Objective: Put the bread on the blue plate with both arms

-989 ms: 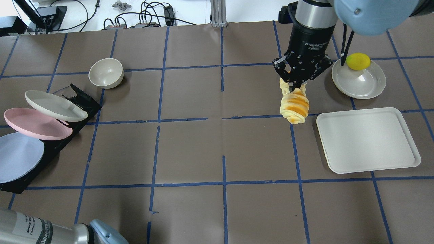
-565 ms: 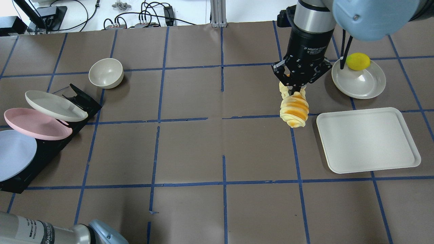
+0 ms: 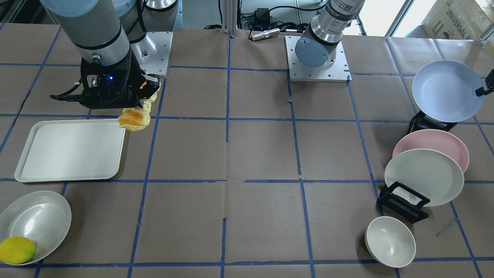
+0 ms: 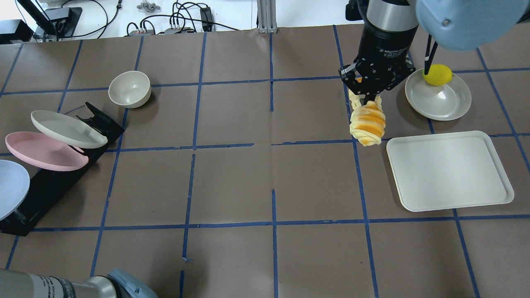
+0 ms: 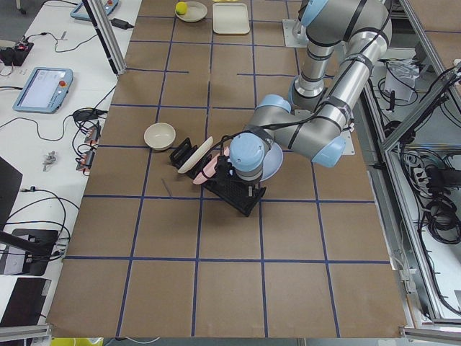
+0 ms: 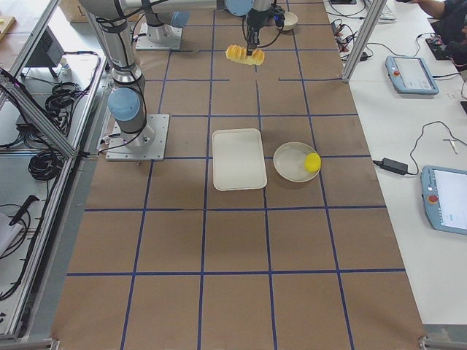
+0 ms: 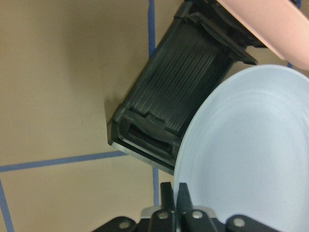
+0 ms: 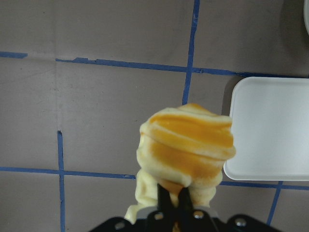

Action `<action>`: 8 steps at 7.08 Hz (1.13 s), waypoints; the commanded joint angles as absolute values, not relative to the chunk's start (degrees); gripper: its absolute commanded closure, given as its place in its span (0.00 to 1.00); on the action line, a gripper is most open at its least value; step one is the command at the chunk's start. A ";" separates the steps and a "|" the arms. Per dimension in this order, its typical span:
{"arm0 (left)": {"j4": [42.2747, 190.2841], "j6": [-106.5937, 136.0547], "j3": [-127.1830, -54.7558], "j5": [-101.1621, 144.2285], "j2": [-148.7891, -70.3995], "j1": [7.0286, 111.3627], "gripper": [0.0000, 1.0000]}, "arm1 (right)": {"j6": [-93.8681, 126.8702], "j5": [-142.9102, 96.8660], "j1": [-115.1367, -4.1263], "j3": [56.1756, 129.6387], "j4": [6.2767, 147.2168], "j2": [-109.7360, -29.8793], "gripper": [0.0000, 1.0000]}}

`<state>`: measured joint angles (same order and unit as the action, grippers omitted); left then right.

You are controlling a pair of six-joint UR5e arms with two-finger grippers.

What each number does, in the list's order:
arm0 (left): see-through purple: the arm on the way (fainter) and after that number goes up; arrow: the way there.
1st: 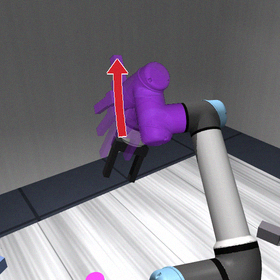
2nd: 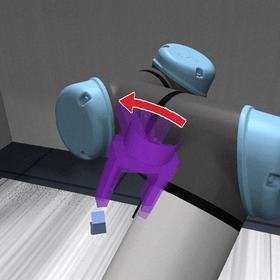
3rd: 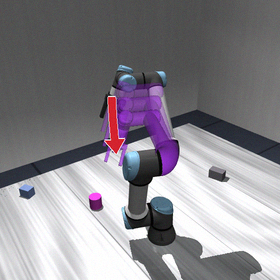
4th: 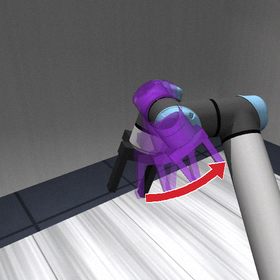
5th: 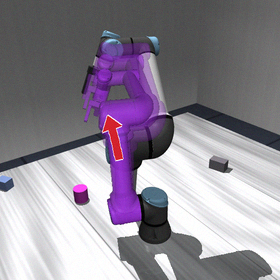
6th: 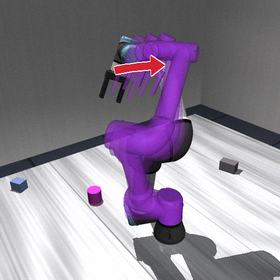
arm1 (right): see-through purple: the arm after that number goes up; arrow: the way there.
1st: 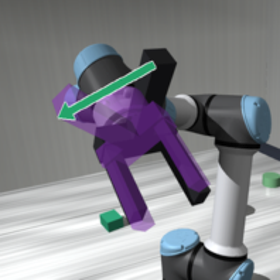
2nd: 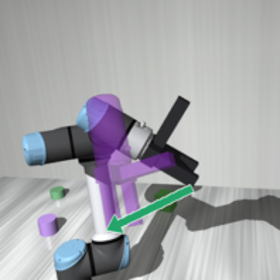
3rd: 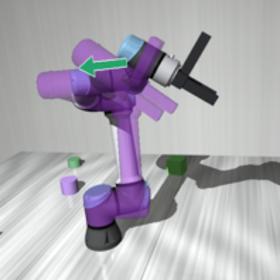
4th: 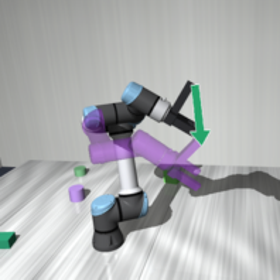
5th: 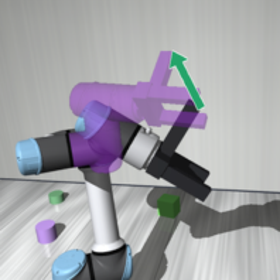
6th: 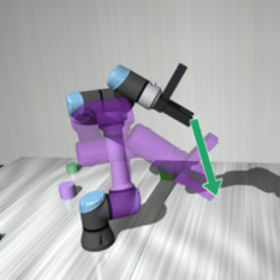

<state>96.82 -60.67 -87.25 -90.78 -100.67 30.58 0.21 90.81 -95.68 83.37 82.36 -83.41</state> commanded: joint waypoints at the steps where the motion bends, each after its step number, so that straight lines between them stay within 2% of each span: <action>1: 100.97 -53.31 -88.24 -90.44 -95.72 33.46 0.98 | 0.09 90.79 -95.71 83.67 82.53 -82.62 0.84; 6: 99.41 -23.96 -88.42 -84.57 -97.11 62.17 0.98 | 0.44 90.70 -95.89 83.76 82.71 -82.35 0.83; 8: 94.41 -14.67 -89.29 -83.16 -99.48 73.08 0.98 | 0.79 90.70 -95.89 83.67 82.71 -82.53 0.82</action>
<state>96.81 -21.69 -88.79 -84.41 -98.04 66.74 0.58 90.72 -95.87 83.75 82.71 -82.40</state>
